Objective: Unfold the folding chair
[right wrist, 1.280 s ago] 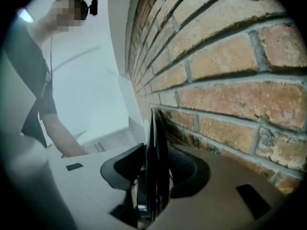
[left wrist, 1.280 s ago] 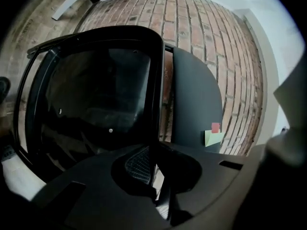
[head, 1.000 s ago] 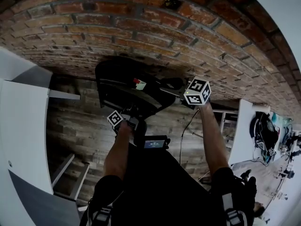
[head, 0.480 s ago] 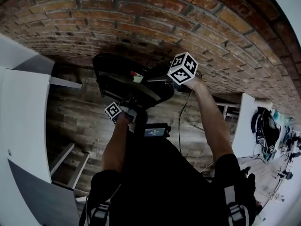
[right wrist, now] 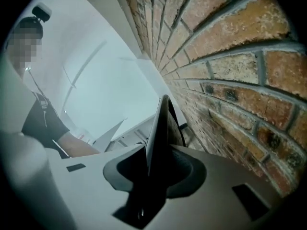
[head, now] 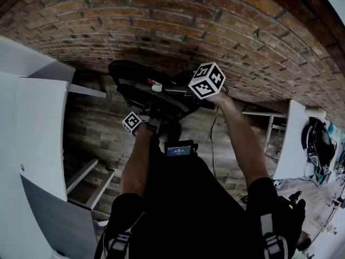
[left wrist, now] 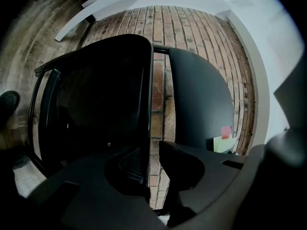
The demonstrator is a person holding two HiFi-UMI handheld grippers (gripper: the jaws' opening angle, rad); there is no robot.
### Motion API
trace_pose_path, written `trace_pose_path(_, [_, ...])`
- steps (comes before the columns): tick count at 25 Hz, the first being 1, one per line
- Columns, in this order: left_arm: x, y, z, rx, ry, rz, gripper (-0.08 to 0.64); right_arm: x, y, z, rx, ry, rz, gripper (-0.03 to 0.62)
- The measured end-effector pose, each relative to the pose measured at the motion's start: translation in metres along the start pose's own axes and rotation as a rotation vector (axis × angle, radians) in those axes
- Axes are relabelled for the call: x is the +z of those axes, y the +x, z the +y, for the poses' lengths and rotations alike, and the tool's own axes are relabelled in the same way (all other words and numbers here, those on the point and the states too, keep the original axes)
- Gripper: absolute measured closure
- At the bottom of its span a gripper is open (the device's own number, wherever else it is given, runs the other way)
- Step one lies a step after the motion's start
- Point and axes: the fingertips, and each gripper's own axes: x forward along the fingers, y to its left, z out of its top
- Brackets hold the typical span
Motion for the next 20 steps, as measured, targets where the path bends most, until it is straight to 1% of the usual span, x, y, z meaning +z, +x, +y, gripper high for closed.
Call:
trace_pose_path(3, [-0.003, -0.005, -0.004, 0.012, 0.008, 0.013, 0.489, 0.000, 0.003, 0.007, -0.033, -0.017, -0.014, 0.482])
trace_pose_path(8, [-0.007, -0.024, -0.003, 0.008, -0.022, 0.070, 0.491, -0.006, 0.012, 0.030, -0.074, -0.047, -0.017, 0.485])
trace_pose_path(11, [-0.006, -0.039, -0.004, -0.016, -0.052, 0.070, 0.491, -0.009, 0.019, 0.047, -0.096, -0.073, -0.017, 0.485])
trace_pose_path(15, [-0.006, -0.059, -0.003, -0.052, -0.074, 0.070, 0.499, -0.015, 0.029, 0.071, -0.123, -0.094, -0.020, 0.486])
trace_pose_path(20, [-0.007, -0.089, -0.001, -0.098, -0.131, 0.056, 0.514, -0.023, 0.045, 0.106, -0.137, -0.124, -0.010, 0.486])
